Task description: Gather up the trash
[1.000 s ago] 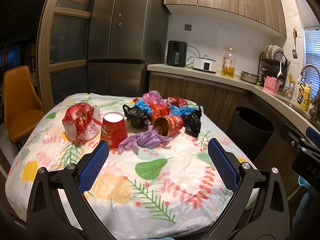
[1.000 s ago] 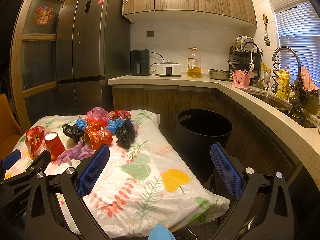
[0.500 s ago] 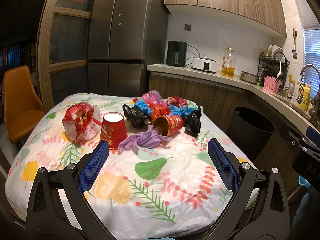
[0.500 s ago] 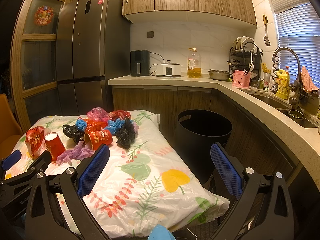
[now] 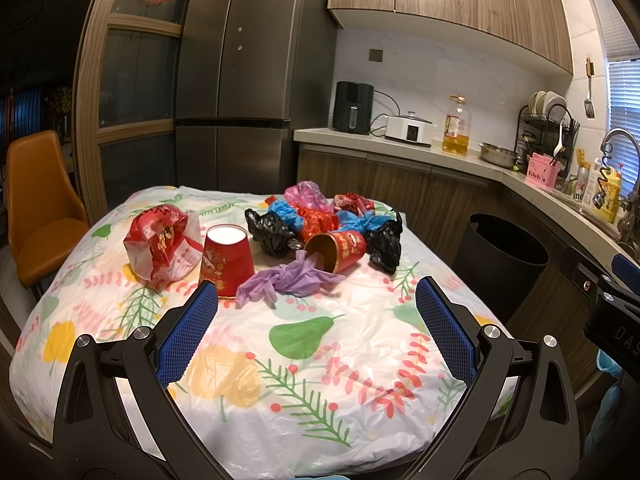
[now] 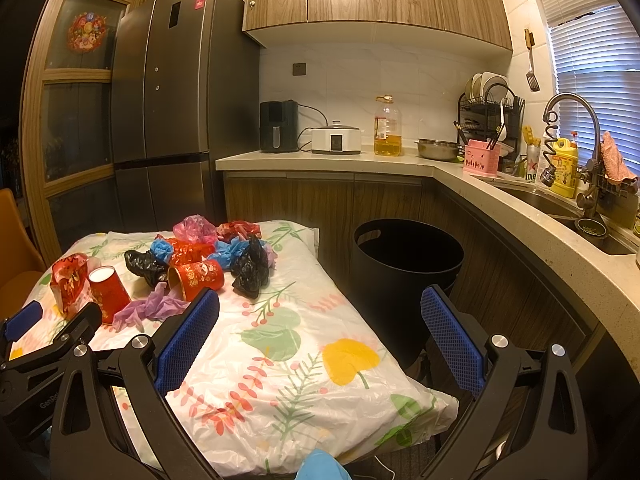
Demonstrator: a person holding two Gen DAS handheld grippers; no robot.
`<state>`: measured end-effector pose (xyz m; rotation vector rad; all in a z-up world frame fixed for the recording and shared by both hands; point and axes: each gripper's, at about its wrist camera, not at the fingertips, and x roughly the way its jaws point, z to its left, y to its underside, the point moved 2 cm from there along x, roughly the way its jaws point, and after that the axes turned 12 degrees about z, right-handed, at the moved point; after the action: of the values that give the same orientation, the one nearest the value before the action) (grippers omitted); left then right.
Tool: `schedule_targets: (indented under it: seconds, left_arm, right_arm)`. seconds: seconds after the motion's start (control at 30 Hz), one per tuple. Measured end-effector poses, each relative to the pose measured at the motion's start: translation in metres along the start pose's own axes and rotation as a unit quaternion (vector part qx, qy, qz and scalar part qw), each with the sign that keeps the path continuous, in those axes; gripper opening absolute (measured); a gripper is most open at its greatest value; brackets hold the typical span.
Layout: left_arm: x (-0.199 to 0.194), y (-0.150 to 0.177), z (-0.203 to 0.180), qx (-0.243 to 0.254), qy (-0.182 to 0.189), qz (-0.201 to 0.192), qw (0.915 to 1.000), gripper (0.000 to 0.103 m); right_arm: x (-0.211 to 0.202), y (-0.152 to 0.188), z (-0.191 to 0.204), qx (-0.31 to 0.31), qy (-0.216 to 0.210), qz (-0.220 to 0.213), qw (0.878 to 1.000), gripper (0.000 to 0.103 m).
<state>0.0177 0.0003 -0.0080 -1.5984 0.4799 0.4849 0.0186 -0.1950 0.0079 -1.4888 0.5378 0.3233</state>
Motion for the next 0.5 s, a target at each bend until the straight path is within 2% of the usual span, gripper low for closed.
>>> schedule_targets:
  seconds: [0.5]
  left_arm:
    - [-0.0025, 0.0001, 0.0009, -0.001, 0.0, 0.0, 1.0, 0.097]
  right_arm:
    - [0.0048, 0.0009, -0.0047, 0.001, 0.0, 0.001, 1.0, 0.098]
